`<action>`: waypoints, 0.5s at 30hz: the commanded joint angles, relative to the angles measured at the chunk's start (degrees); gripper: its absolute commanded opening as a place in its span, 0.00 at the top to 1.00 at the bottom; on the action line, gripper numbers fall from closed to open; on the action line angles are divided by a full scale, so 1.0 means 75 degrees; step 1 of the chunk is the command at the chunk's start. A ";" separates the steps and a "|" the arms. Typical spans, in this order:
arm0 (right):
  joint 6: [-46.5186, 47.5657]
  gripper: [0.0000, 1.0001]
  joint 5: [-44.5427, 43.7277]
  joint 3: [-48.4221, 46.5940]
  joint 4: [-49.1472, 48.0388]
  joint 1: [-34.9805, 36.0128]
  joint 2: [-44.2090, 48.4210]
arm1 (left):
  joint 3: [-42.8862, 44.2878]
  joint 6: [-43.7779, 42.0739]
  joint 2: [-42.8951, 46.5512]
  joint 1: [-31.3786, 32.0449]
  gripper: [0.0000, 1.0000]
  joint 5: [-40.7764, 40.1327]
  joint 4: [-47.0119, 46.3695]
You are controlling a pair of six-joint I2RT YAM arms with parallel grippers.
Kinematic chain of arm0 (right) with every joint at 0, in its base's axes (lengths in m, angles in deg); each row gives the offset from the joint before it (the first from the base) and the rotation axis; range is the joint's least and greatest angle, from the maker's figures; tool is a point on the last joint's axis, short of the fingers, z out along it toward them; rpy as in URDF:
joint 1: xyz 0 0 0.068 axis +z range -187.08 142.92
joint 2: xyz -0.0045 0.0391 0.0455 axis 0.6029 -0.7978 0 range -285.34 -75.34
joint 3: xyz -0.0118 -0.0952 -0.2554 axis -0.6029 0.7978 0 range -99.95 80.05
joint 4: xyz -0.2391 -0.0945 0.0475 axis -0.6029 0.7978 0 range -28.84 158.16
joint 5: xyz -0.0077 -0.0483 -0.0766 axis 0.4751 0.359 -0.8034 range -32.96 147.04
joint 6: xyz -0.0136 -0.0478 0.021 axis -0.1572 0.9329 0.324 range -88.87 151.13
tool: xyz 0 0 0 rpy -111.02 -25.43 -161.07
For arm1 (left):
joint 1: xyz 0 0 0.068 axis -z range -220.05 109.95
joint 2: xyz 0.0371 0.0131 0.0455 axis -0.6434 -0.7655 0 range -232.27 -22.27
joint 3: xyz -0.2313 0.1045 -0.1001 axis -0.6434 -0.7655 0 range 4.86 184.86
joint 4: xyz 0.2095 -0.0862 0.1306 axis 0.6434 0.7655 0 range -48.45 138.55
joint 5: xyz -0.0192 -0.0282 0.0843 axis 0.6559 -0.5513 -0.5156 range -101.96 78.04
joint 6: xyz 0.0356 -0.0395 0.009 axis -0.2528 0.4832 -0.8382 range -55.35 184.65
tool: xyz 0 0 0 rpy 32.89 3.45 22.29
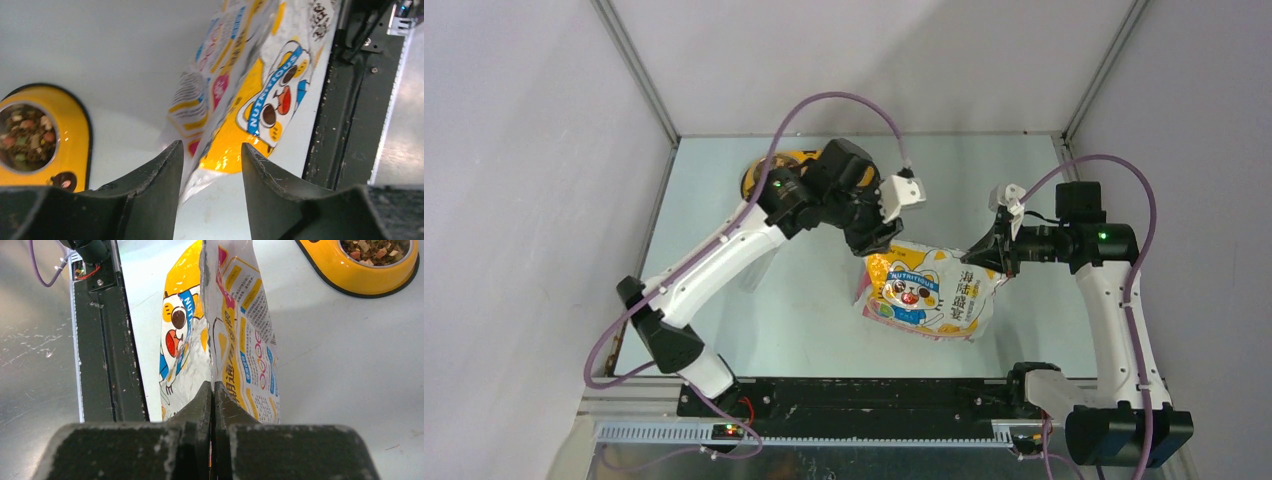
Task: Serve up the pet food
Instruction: Close the pet food bag at the center of the board.
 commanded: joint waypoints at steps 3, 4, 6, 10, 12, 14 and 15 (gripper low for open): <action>0.0039 1.00 0.0741 -0.0153 0.0023 -0.0094 0.0291 | 0.0372 -0.0443 -0.0714 0.0275 0.47 0.0224 0.0246; 0.0053 1.00 0.0755 -0.0156 0.0036 -0.0100 0.0294 | 0.0427 -0.0459 -0.0763 0.0277 0.47 0.0160 0.0250; 0.0093 1.00 0.0770 -0.0160 0.0066 -0.0121 0.0307 | 0.0436 -0.0472 -0.0784 0.0304 0.67 -0.0086 0.0171; 0.0135 1.00 0.0772 -0.0152 0.0094 -0.0129 0.0310 | 0.0407 -0.0289 -0.0727 0.0314 0.99 -0.0592 -0.0109; 0.0137 1.00 0.0762 -0.0170 0.0095 -0.0129 0.0304 | 0.0343 -0.0054 -0.0644 0.0314 1.00 -0.0901 -0.0305; 0.0121 1.00 0.0760 -0.0162 0.0095 -0.0145 0.0320 | 0.0219 0.0429 -0.0480 0.0285 1.00 -0.1272 -0.0598; 0.0112 1.00 0.0760 -0.0152 0.0089 -0.0149 0.0321 | 0.0176 0.0575 -0.0402 0.0213 1.00 -0.1354 -0.0833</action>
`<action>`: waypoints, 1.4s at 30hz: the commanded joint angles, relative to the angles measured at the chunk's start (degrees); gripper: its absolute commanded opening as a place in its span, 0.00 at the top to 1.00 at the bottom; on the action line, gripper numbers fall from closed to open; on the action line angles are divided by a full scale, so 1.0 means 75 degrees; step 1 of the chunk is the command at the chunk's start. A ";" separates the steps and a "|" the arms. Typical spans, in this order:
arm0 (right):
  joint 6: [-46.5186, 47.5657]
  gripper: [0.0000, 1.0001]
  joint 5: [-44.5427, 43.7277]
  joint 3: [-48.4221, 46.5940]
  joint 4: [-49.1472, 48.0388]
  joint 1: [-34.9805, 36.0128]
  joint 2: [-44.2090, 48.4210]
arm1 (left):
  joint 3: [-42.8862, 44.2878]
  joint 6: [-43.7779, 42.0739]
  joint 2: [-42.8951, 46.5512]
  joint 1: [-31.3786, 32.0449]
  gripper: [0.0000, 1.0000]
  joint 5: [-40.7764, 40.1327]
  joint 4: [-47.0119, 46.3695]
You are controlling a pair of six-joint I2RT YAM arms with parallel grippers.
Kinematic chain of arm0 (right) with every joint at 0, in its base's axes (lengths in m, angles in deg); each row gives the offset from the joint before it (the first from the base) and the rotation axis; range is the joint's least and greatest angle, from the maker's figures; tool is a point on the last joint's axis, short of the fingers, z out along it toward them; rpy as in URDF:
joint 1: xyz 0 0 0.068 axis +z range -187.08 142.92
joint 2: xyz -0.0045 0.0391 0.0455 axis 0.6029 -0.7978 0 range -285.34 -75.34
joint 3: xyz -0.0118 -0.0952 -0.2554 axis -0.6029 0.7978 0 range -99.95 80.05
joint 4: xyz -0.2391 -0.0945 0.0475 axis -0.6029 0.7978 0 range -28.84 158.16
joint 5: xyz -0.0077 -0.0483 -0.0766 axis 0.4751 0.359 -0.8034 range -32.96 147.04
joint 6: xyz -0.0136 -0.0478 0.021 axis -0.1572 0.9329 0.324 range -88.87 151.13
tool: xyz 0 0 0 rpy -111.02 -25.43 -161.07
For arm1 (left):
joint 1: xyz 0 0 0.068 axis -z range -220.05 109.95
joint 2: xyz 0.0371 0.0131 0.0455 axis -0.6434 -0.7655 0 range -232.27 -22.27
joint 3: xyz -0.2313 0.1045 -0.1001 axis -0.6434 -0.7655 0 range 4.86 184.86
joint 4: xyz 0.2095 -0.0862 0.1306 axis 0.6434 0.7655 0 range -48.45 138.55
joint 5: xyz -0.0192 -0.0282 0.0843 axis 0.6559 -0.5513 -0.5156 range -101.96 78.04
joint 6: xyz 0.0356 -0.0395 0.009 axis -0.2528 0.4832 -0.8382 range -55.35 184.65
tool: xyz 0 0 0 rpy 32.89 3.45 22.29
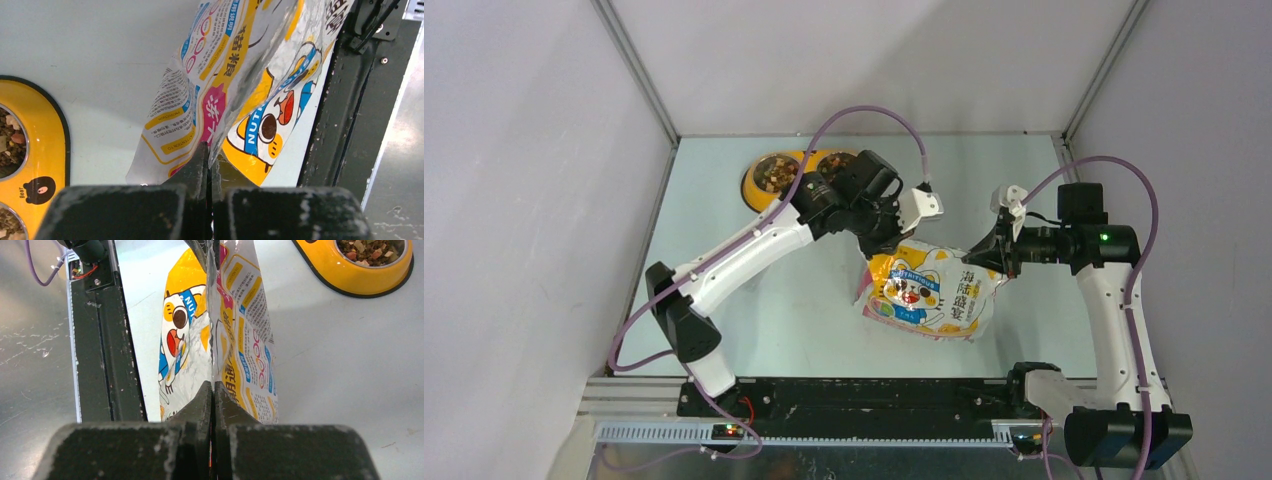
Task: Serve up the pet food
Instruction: Close the pet food bag at the center of the board.
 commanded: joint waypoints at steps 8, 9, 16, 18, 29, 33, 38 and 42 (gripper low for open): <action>-0.0070 1.00 0.0772 -0.0127 -0.0090 -0.0118 0.0241 | 0.0513 0.1587 0.1035 -0.0797 1.00 -0.1176 -0.1309; -0.0072 1.00 0.0781 -0.0131 -0.0094 -0.0120 0.0237 | 0.0594 0.1536 0.1029 -0.0811 1.00 -0.1070 -0.1244; -0.0310 1.00 0.0801 -0.0131 -0.0301 0.0045 0.0162 | 0.0898 0.0918 0.0688 -0.0584 0.85 0.1272 -0.0703; -0.0558 1.00 0.0691 -0.0128 -0.0516 0.0270 0.0157 | 0.0992 0.0554 0.0580 -0.0436 0.68 0.1544 -0.0504; -0.2381 0.55 -0.0342 -0.0131 -0.3033 0.1715 0.0417 | 0.1034 -0.0450 0.0402 -0.0255 0.53 0.2148 0.0167; -0.2346 0.53 -0.1231 -0.0134 -0.3220 0.2331 0.0272 | 0.0719 -0.0800 0.0517 -0.0254 0.46 0.2433 0.0292; -0.2463 0.53 -0.2179 0.0060 -0.3551 0.2664 0.0255 | 0.0311 -0.0861 0.0630 -0.0255 0.43 0.2378 -0.0174; -0.2517 0.65 -0.2624 0.0344 -0.3850 0.2754 0.0541 | 0.0189 -0.0954 0.0486 -0.0261 0.47 0.2378 -0.0419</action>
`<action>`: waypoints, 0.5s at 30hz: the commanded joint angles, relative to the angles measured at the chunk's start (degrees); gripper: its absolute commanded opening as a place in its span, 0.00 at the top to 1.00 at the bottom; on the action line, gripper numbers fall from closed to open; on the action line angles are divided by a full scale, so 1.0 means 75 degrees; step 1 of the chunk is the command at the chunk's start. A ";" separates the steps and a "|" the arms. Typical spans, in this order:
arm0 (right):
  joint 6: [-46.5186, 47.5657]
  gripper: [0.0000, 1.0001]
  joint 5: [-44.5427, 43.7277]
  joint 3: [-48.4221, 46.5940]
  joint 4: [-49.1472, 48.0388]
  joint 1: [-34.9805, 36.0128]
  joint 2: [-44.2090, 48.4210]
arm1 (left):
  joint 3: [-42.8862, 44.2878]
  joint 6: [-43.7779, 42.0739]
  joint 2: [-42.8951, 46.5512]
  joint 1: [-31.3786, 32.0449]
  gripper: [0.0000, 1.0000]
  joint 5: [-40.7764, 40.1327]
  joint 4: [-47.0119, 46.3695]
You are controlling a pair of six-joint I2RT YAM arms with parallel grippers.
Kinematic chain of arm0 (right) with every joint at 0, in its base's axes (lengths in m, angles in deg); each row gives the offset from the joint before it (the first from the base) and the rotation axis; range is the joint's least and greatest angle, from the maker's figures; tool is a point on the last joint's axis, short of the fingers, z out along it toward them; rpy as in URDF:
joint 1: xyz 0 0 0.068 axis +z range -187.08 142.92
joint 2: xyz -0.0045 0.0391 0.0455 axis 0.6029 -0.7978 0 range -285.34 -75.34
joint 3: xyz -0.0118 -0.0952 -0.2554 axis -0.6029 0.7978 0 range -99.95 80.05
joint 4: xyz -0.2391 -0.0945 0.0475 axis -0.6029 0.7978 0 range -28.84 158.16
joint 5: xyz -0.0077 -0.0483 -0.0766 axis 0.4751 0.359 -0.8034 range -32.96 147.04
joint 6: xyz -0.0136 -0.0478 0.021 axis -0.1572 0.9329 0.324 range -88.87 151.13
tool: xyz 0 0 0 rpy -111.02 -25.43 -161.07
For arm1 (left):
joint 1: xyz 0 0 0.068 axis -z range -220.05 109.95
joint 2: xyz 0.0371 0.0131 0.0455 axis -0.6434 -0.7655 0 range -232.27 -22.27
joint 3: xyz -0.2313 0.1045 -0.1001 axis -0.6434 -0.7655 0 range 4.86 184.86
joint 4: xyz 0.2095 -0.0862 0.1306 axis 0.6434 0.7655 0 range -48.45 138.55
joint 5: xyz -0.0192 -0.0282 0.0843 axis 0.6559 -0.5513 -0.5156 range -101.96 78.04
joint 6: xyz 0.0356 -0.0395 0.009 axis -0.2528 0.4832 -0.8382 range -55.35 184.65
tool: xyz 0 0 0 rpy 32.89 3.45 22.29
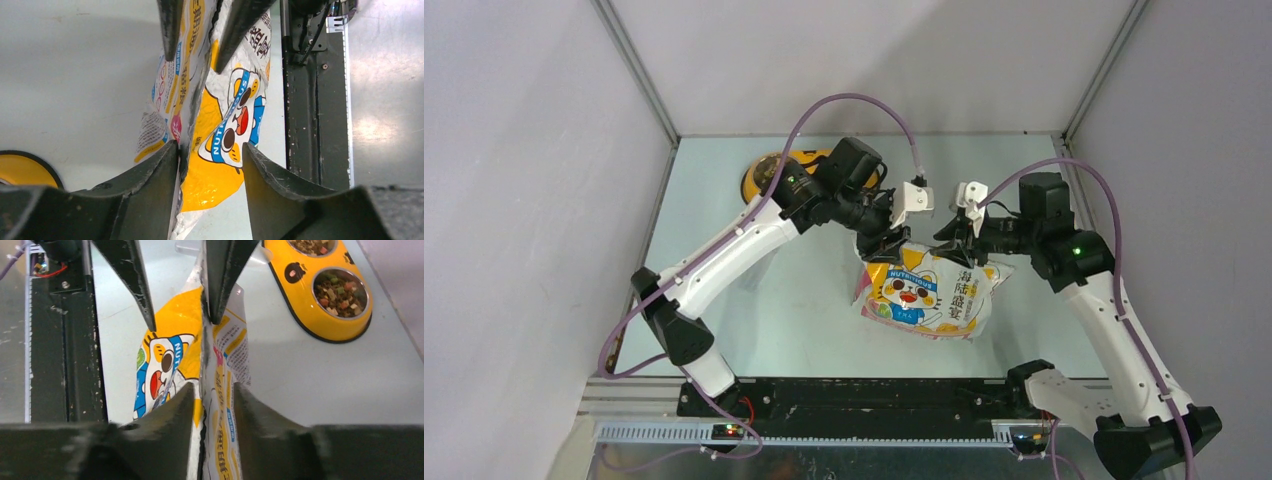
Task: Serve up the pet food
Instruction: Close the pet food bag at the center of the board.
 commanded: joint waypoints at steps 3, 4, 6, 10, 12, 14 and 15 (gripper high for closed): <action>-0.0122 0.70 -0.0805 0.0185 -0.0414 0.0117 0.0397 | 0.0016 -0.0221 0.0045 0.0016 0.53 0.0229 -0.0547; -0.0092 0.70 -0.0843 0.0184 -0.0370 0.0127 0.0417 | 0.0034 -0.0216 -0.0004 0.0016 0.58 0.0248 -0.0547; -0.0029 0.71 -0.1044 0.0181 -0.0247 0.0169 0.0450 | 0.0109 -0.0180 -0.0082 0.0016 0.69 0.0269 -0.0551; 0.0040 0.85 -0.1243 0.0186 -0.0042 0.0263 0.0519 | 0.0206 -0.0189 -0.0189 0.0026 0.78 0.0311 -0.0480; 0.0031 0.97 -0.1331 0.0187 -0.0004 0.0305 0.0603 | 0.0180 -0.0207 -0.0209 0.0036 0.78 0.0296 -0.0481; -0.0024 1.00 -0.1399 0.0187 0.0012 0.0329 0.0685 | 0.0162 -0.0210 -0.0225 0.0055 0.77 0.0272 -0.0480; -0.0043 1.00 -0.1422 0.0185 -0.0004 0.0332 0.0708 | 0.0150 -0.0211 -0.0224 0.0067 0.75 0.0238 -0.0489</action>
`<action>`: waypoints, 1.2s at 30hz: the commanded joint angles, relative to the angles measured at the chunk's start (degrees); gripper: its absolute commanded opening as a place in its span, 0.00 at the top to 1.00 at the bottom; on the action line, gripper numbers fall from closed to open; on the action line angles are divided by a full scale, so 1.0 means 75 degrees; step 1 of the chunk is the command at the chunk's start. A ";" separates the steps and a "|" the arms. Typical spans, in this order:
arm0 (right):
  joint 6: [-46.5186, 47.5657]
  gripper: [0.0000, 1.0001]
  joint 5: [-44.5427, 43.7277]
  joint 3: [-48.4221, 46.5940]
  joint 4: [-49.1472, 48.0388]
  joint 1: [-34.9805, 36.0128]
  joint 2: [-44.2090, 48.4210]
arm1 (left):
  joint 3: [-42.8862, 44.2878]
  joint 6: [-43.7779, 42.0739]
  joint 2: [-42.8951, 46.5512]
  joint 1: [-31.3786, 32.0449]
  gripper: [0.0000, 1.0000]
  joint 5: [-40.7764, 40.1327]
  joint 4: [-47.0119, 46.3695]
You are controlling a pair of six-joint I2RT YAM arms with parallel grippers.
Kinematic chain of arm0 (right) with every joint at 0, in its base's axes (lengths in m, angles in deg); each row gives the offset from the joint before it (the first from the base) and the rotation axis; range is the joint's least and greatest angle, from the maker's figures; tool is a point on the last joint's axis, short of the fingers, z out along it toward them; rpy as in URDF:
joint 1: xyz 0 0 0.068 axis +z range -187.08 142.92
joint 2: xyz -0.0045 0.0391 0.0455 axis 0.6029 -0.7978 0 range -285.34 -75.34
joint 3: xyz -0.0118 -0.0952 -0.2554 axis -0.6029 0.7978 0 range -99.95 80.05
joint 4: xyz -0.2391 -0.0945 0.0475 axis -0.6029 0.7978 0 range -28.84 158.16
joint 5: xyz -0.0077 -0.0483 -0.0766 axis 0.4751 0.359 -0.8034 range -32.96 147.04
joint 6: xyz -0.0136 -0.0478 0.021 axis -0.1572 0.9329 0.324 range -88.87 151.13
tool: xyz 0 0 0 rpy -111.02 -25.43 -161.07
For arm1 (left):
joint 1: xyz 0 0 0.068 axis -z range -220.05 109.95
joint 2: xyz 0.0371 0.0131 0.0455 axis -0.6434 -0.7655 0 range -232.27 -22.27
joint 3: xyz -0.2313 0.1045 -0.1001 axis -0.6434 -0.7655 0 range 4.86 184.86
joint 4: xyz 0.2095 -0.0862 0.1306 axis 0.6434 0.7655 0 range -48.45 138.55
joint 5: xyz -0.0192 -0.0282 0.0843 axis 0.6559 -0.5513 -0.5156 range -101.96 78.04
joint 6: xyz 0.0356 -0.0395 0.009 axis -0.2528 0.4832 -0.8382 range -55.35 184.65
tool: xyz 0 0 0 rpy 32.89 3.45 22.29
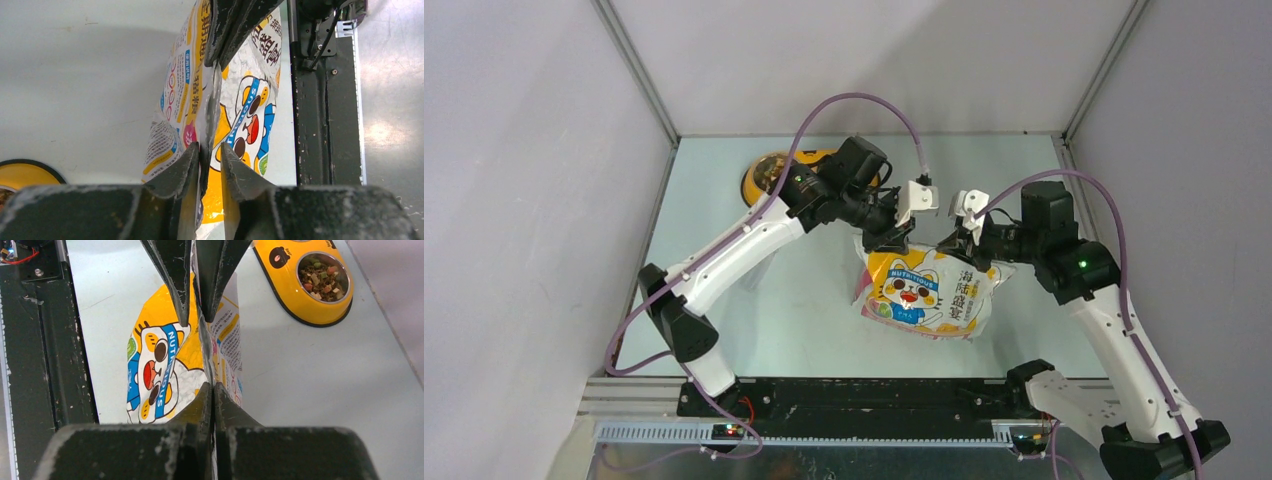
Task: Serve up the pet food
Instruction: Close the pet food bag at the center of the board.
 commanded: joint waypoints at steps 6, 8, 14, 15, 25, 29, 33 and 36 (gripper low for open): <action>-0.0287 1.00 -0.0226 -0.0131 -0.0138 0.0004 0.0382 | 0.0017 -0.0067 0.0080 0.0132 0.52 -0.0207 -0.0399; -0.0327 1.00 0.0195 -0.0279 -0.0006 -0.0100 0.0335 | 0.0052 -0.0091 0.0063 0.0153 0.55 -0.0281 -0.0399; -0.0575 1.00 0.1196 -0.0470 0.0007 -0.0554 0.0265 | 0.0184 -0.0148 -0.0050 0.0216 0.99 -0.0257 -0.0292; -0.0614 1.00 0.1287 -0.0485 -0.0016 -0.0574 0.0254 | 0.0188 -0.0148 -0.0045 0.0221 0.99 -0.0255 -0.0283; -0.0546 0.60 0.1654 -0.0446 -0.0421 -0.0222 -0.0050 | 0.0522 0.0701 0.0291 -0.0054 1.00 0.0235 -0.0601; -0.1094 0.58 0.1196 -0.0446 -0.1086 0.0045 -0.0405 | 0.0533 0.0879 0.0356 -0.0090 1.00 0.0529 -0.0600; -0.1095 0.59 0.0981 -0.0437 -0.1214 0.0286 -0.0620 | 0.0392 0.1060 0.0342 -0.0098 1.00 0.0754 -0.0705; -0.0987 0.60 0.0639 -0.0401 -0.1156 0.0490 -0.0680 | 0.0414 0.1138 0.0361 -0.0092 1.00 0.0871 -0.0758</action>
